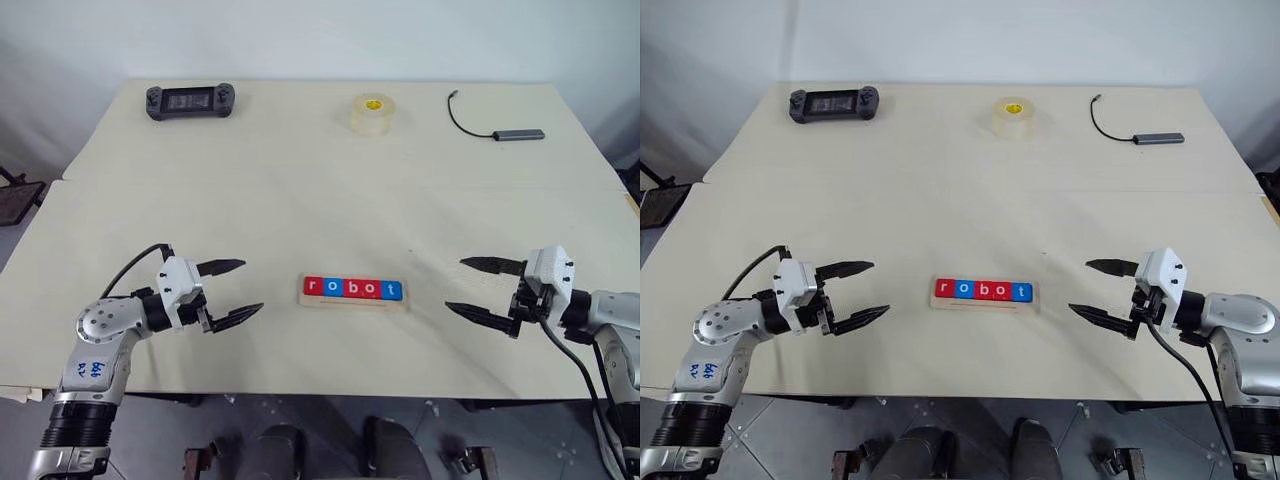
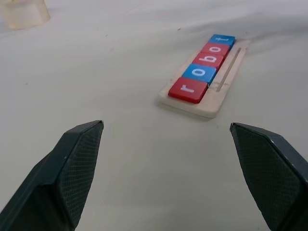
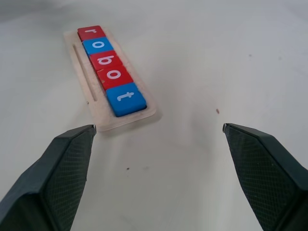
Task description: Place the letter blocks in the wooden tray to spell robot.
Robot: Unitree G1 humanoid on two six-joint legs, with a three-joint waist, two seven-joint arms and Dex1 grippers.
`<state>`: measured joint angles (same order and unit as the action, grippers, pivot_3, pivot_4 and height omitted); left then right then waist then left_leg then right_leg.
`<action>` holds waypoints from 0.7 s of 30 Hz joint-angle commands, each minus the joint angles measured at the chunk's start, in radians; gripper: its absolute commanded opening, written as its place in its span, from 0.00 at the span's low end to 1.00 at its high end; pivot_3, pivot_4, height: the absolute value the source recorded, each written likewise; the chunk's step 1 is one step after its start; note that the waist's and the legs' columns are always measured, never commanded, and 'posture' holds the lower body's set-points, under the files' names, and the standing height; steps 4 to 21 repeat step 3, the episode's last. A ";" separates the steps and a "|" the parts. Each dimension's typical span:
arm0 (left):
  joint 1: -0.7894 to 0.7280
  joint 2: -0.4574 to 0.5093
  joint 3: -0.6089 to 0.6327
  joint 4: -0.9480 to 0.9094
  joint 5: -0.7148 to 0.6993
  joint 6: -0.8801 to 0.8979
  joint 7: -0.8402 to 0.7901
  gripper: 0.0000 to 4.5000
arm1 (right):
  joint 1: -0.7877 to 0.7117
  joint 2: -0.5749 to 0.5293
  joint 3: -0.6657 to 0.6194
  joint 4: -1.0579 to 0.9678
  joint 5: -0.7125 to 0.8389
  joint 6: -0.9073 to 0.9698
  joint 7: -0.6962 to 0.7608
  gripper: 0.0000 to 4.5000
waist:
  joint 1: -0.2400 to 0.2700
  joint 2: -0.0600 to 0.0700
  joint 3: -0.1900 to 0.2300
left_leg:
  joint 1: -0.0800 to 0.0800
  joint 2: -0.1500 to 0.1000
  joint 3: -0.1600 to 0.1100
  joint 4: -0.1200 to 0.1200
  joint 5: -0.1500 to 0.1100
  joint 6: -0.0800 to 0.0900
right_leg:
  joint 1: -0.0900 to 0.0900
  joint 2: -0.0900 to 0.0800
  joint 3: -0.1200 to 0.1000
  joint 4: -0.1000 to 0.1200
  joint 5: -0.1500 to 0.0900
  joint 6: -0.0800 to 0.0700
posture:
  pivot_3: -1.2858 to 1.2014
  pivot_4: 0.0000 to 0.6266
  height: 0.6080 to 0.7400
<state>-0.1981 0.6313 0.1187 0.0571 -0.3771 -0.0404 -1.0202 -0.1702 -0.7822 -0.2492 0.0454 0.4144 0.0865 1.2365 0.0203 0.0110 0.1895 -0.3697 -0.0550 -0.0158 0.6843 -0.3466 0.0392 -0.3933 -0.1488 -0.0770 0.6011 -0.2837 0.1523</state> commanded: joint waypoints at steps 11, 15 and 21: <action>-0.031 -0.001 0.028 -0.011 -0.019 -0.001 0.016 1.00 | 0.002 0.023 -0.023 -0.071 0.035 -0.012 -0.054 0.99 | 0.003 0.000 0.000 | 0.000 0.000 0.000 0.000 0.000 0.000 | 0.000 0.000 0.000 0.000 0.000 0.000 | 0.52 0.24 1.00; -0.031 -0.001 0.028 -0.011 -0.019 -0.001 0.016 1.00 | 0.002 0.023 -0.023 -0.071 0.035 -0.012 -0.054 0.99 | 0.003 0.000 0.000 | 0.000 0.000 0.000 0.000 0.000 0.000 | 0.000 0.000 0.000 0.000 0.000 0.000 | 0.52 0.24 1.00; -0.031 -0.001 0.028 -0.011 -0.019 -0.001 0.016 1.00 | 0.002 0.023 -0.023 -0.071 0.035 -0.012 -0.054 0.99 | 0.003 0.000 0.000 | 0.000 0.000 0.000 0.000 0.000 0.000 | 0.000 0.000 0.000 0.000 0.000 0.000 | 0.52 0.24 1.00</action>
